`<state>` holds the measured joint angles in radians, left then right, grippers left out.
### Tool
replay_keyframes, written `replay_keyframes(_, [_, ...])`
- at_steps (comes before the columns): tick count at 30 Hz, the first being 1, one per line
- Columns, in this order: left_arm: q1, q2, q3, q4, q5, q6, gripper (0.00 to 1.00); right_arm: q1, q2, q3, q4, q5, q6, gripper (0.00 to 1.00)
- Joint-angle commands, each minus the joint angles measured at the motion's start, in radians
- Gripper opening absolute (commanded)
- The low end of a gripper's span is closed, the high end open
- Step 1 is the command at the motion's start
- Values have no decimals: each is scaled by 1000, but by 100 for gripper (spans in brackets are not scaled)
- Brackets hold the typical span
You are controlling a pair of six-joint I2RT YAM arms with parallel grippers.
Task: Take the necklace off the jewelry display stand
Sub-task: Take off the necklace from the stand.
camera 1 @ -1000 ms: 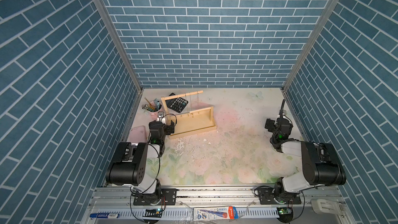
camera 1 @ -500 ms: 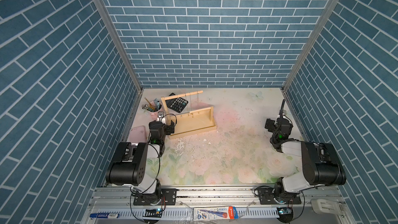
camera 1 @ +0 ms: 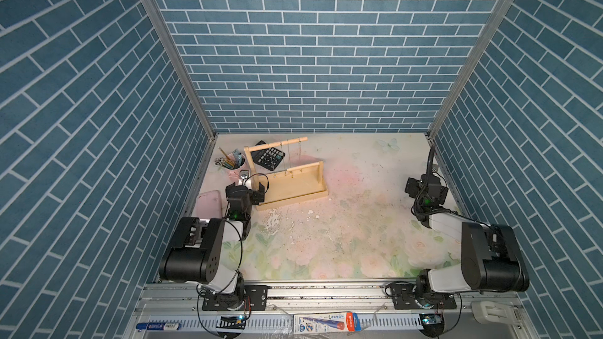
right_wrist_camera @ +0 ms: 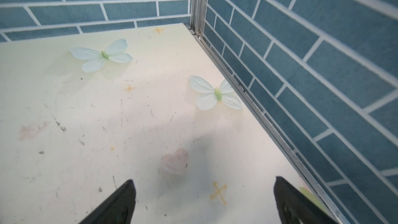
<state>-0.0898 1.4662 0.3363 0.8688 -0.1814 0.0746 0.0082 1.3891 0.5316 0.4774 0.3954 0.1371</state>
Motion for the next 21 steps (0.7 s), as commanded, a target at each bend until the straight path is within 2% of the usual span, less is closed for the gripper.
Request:
replay_keyframes(1, [-11, -147, 23, -135, -169, -46, 99, -1, -89, 42, -152, -12, 124, 99])
replay_keyframes(4, [-13, -279, 87, -396, -286, -172, 99, -2, -123, 55, -204, -42, 300, 99])
replay_keyframes(6, [-14, -350, 117, -532, -346, -326, 99, -2, -127, 60, -213, -86, 397, 99])
replay_keyframes(8, [-11, -429, 146, -740, -378, -571, 99, -2, -108, 76, -196, -214, 383, 99])
replay_keyframes(10, [-7, -499, 134, -825, -312, -688, 99, 2, -75, 112, -220, -291, 399, 99])
replay_keyframes(13, [-7, -557, 97, -822, -198, -779, 99, 33, -21, 146, -214, -355, 414, 96])
replay_keyframes(21, [-2, -550, 171, -953, 68, -906, 99, 227, 109, 351, -348, -343, 272, 95])
